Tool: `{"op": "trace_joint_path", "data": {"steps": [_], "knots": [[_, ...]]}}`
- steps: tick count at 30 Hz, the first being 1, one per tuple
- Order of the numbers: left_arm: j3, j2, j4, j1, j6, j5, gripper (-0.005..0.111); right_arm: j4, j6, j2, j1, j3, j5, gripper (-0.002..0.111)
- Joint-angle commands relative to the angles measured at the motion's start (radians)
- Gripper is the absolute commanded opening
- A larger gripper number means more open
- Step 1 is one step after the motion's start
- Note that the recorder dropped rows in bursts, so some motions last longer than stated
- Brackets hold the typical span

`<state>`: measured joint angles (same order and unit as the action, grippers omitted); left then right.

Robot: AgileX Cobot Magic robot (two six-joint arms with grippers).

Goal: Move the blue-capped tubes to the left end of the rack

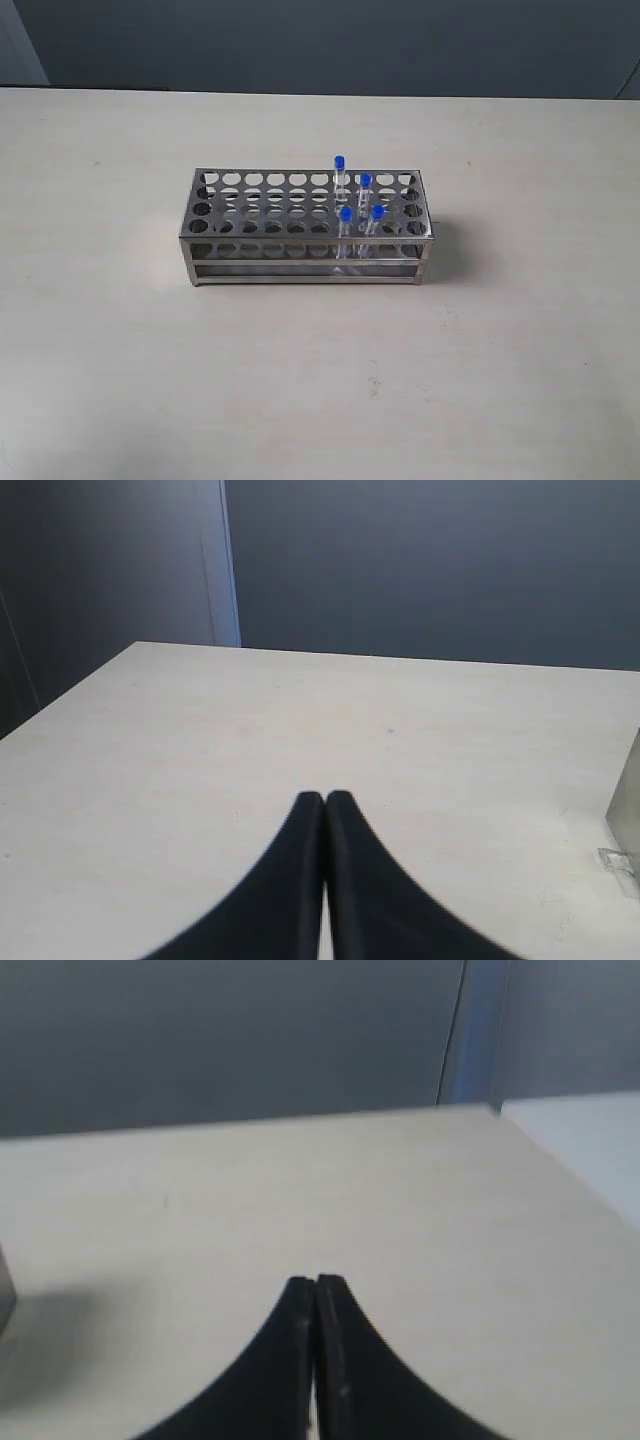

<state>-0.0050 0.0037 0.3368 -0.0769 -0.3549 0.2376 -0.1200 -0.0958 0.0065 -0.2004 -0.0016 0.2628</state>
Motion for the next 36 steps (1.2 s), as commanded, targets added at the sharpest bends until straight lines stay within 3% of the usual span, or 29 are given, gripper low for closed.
{"op": "trace_joint_path", "data": {"steps": [1, 8, 9, 12, 15, 23, 27, 32, 36], "knots": [[0.003, -0.004, -0.003, 0.009, -0.002, -0.005, 0.0, -0.049, -0.005, -0.007, 0.003, 0.002, -0.381, 0.0], [0.003, -0.004, -0.003, 0.009, -0.002, -0.005, 0.0, -0.049, 0.007, -0.007, 0.003, 0.002, -0.923, 0.0], [0.003, -0.004, -0.003, 0.009, -0.002, -0.005, 0.0, -0.051, 0.125, -0.007, 0.003, 0.002, -1.062, 0.0], [0.003, -0.004, -0.003, 0.009, -0.002, -0.005, 0.0, -0.071, 0.436, -0.007, 0.003, 0.002, -1.185, 0.0], [0.003, -0.004, -0.003, 0.009, -0.002, -0.005, 0.0, -0.139, 0.634, -0.007, 0.003, 0.002, -1.121, 0.0], [0.003, -0.004, -0.003, 0.009, -0.002, -0.004, 0.0, -0.081, 0.695, -0.007, 0.003, 0.002, -0.694, 0.0], [0.003, -0.004, -0.003, 0.009, -0.002, -0.004, 0.0, 0.284, 0.849, 0.017, 0.003, -0.038, -0.639, 0.0], [0.003, -0.004, -0.003, 0.009, -0.002, -0.004, 0.0, 0.786, 0.912, 0.334, 0.003, -0.405, -0.401, -0.001], [0.003, -0.004, -0.003, 0.009, -0.002, -0.004, 0.0, 1.04, 1.032, 0.703, 0.015, -0.62, -0.547, -0.001]]}}
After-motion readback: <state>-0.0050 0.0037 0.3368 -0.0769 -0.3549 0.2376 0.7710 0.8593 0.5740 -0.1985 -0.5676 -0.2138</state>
